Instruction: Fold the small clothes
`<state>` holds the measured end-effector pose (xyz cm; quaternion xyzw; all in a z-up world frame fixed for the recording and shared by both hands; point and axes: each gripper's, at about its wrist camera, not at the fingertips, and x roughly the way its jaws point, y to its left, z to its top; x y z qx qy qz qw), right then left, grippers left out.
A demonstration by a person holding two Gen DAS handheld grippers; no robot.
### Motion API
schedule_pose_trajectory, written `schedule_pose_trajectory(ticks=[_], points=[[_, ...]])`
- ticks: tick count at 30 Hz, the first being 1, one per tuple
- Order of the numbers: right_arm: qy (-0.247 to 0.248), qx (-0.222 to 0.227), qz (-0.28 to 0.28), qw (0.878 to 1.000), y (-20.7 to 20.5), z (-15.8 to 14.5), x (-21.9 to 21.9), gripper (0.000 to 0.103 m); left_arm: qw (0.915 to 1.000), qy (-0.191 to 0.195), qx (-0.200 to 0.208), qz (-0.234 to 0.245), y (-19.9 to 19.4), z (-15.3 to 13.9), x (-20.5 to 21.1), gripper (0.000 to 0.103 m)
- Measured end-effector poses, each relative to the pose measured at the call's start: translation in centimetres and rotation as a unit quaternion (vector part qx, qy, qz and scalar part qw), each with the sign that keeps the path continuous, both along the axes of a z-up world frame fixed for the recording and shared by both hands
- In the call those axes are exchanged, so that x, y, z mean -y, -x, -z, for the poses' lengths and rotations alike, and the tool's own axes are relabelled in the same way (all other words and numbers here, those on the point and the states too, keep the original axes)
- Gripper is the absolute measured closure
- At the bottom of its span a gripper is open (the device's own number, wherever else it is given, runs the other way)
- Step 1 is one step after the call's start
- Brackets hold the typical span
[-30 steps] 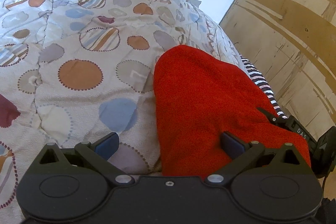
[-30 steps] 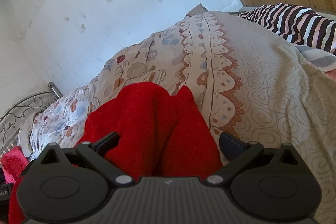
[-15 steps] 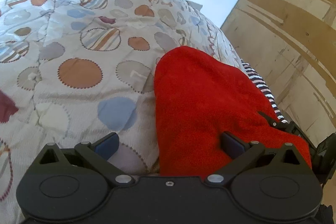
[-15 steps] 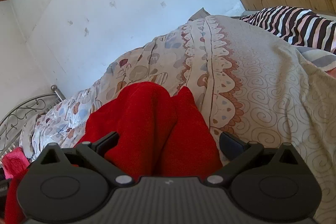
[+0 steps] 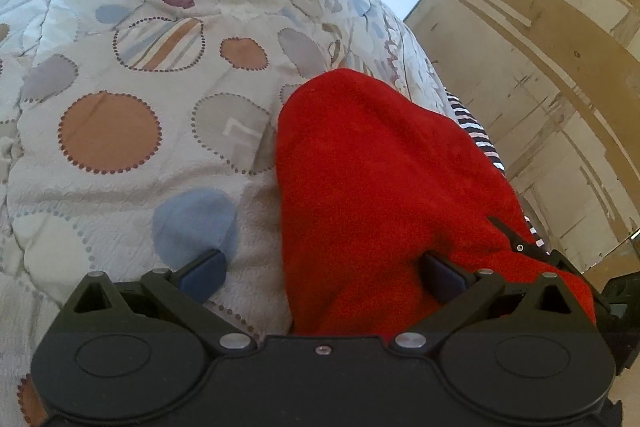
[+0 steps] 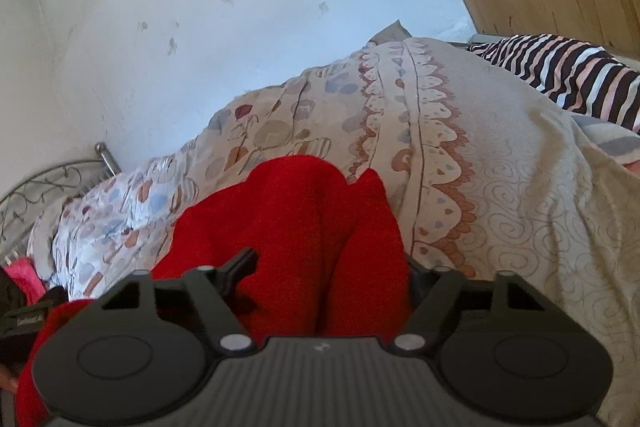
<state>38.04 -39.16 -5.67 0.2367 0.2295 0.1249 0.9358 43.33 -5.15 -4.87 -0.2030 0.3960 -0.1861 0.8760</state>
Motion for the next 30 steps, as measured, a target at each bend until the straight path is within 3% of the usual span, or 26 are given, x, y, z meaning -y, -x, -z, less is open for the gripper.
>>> schedule_pose_trajectory(ticks=[4, 8, 15, 19, 21, 23, 26, 30], points=[[0.045, 0.012, 0.001, 0.999, 1.3, -1.3, -1.3, 0.049, 0.9998, -0.021, 0.003, 0.004, -0.1, -0.4, 0.6, 0.001], [0.081, 0.022, -0.006, 0.996, 2.2, -2.1, -2.3, 0.055, 0.9986, -0.051, 0.014, 0.006, 0.2, -0.8, 1.2, 0.001], [0.053, 0.009, -0.007, 0.999, 2.5, -1.8, -1.6, 0.056, 0.9996, 0.015, -0.008, 0.024, -0.7, 0.6, -1.1, 0.001], [0.035, 0.003, 0.002, 0.999, 2.4, -1.5, -1.5, 0.058, 0.9997, 0.007, 0.005, 0.023, -0.5, 0.6, -0.3, 0.002], [0.046, 0.008, 0.004, 0.999, 2.7, -1.8, -1.8, 0.061, 0.9992, 0.007, 0.02, 0.034, -0.2, 0.1, 0.1, 0.021], [0.063, 0.019, 0.002, 0.998, 3.3, -2.5, -2.2, 0.063, 0.9982, 0.032, 0.025, 0.045, 0.1, -0.4, 0.0, 0.04], [0.096, 0.04, -0.011, 0.995, 4.3, -3.9, -3.2, 0.064, 0.9984, 0.025, 0.026, 0.043, 0.6, -1.1, 0.3, 0.051], [0.144, 0.067, -0.027, 0.987, 5.9, -5.7, -5.0, 0.065, 0.9982, 0.029, 0.019, 0.049, 1.1, -1.3, 0.2, 0.057]])
